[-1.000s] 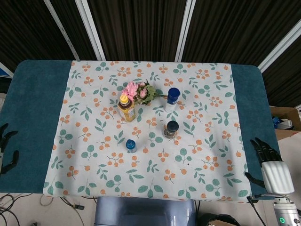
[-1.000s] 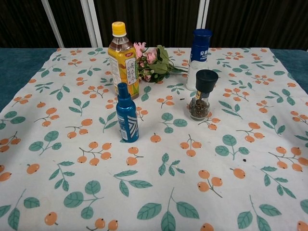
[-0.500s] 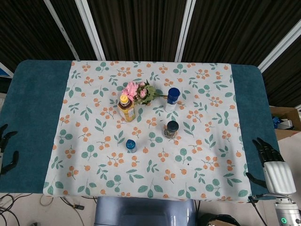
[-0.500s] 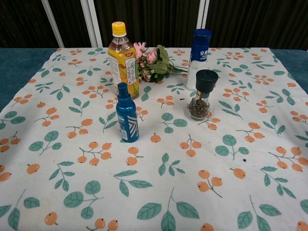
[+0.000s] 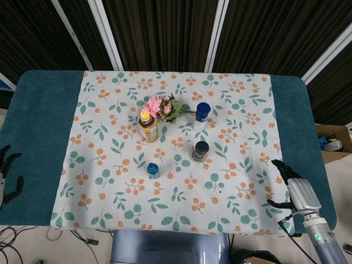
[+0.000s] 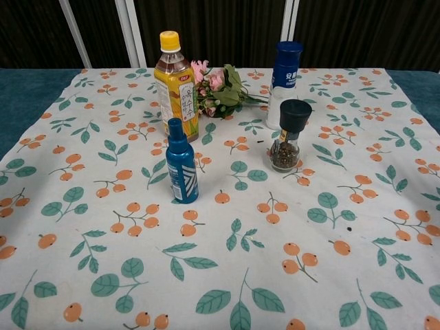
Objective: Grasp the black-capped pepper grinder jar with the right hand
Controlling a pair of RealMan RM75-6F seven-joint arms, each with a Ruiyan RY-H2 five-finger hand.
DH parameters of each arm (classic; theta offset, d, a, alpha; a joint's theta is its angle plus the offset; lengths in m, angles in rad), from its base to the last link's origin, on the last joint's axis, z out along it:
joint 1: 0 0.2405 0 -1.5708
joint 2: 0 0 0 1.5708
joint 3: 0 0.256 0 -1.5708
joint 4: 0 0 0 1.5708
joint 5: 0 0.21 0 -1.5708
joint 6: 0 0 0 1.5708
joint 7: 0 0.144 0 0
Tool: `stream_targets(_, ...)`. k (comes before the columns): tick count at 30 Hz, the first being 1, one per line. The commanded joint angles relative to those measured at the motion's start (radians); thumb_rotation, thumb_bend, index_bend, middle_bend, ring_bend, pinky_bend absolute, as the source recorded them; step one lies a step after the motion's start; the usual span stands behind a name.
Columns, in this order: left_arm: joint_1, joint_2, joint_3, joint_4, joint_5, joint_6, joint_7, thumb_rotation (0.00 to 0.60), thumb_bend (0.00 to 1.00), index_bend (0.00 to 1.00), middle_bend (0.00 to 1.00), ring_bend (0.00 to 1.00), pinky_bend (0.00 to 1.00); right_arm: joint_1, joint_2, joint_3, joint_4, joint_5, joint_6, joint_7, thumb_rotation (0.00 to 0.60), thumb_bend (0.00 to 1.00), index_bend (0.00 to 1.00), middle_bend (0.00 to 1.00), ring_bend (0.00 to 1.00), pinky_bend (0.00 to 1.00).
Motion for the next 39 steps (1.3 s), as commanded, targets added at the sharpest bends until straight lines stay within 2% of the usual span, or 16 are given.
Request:
stream_targets(1, 0.000, -0.001, -0.003, 0.001, -0.006, -0.001, -0.001, 0.600, 0.46, 0.18, 0.03, 0.03, 0.00, 0.086, -0.069, 0.041, 0.030, 0.066, -0.116, 0.043, 0.600, 0.16, 0.00, 0.09, 0.13, 0.24)
stream_targets(17, 0.001, 0.006, -0.011, -0.004, -0.025, -0.006, -0.016, 0.600, 0.46, 0.18, 0.03, 0.03, 0.00, 0.288, -0.308, 0.197, 0.148, 0.272, -0.310, 0.039, 0.600, 0.18, 0.01, 0.14, 0.15, 0.24)
stream_targets(24, 0.000, 0.007, -0.012, -0.007, -0.034, -0.013, -0.009, 0.600, 0.46, 0.17, 0.03, 0.03, 0.00, 0.354, -0.379, 0.223, 0.221, 0.334, -0.374, 0.014, 0.600, 0.18, 0.03, 0.17, 0.19, 0.24)
stream_targets(39, -0.001, 0.008, -0.019, -0.014, -0.059, -0.021, 0.000, 0.600, 0.47, 0.17, 0.03, 0.03, 0.00, 0.402, -0.495, 0.225, 0.337, 0.370, -0.368, -0.037, 0.600, 0.20, 0.15, 0.28, 0.26, 0.24)
